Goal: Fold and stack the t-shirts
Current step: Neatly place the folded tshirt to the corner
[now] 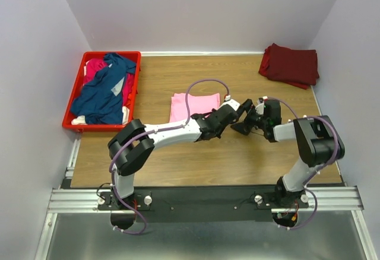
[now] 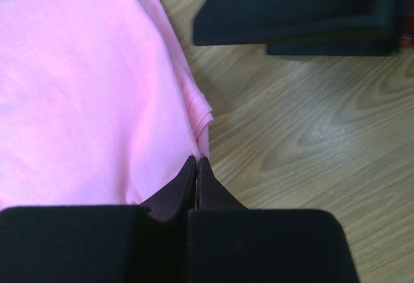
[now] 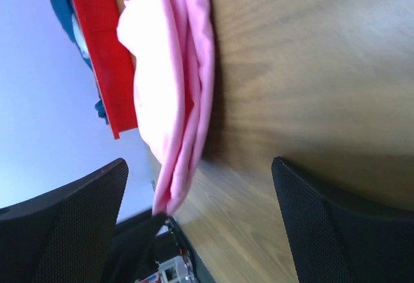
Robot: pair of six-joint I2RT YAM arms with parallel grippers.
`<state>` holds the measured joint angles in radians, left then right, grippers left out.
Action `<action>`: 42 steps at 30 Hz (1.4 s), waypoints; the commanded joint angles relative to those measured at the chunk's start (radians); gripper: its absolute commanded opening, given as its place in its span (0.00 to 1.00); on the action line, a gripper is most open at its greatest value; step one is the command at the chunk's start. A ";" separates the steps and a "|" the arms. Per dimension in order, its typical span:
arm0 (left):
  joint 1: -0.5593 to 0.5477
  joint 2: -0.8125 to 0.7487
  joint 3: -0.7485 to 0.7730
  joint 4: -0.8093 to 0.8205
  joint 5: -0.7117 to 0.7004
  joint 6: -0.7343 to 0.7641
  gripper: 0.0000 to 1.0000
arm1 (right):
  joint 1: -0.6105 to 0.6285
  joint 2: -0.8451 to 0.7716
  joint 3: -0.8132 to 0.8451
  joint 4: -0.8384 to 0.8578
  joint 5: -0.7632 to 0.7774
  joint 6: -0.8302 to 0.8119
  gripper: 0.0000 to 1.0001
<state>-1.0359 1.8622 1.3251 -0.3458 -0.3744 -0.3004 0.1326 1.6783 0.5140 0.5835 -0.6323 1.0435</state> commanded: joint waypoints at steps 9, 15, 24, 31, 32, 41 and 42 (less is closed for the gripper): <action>0.000 -0.043 0.026 -0.027 0.046 -0.083 0.00 | 0.165 0.336 0.179 0.084 -0.058 0.052 0.79; -0.001 -0.023 0.060 -0.055 0.051 -0.153 0.03 | 0.168 0.337 0.242 0.004 -0.040 -0.018 0.11; 0.016 -0.089 0.106 -0.114 0.017 -0.171 0.76 | 0.167 0.279 0.452 -0.496 0.127 -0.359 0.01; 0.264 -0.314 -0.070 -0.125 0.101 -0.074 0.89 | 0.157 0.299 0.838 -0.978 0.554 -0.647 0.01; 0.293 -0.348 -0.101 -0.110 0.107 -0.057 0.89 | 0.156 0.322 0.880 -1.013 0.615 -0.683 0.01; 0.491 -0.573 -0.300 -0.116 0.215 -0.019 0.89 | 0.102 0.515 1.296 -1.171 1.105 -0.997 0.01; 0.510 -0.595 -0.328 -0.117 0.221 -0.019 0.89 | 0.084 0.529 1.355 -1.171 1.125 -1.013 0.01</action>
<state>-0.5594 1.3186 1.0527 -0.4515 -0.2352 -0.3428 0.2581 2.1246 1.7496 -0.4843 0.2226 0.1791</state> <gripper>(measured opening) 0.889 0.031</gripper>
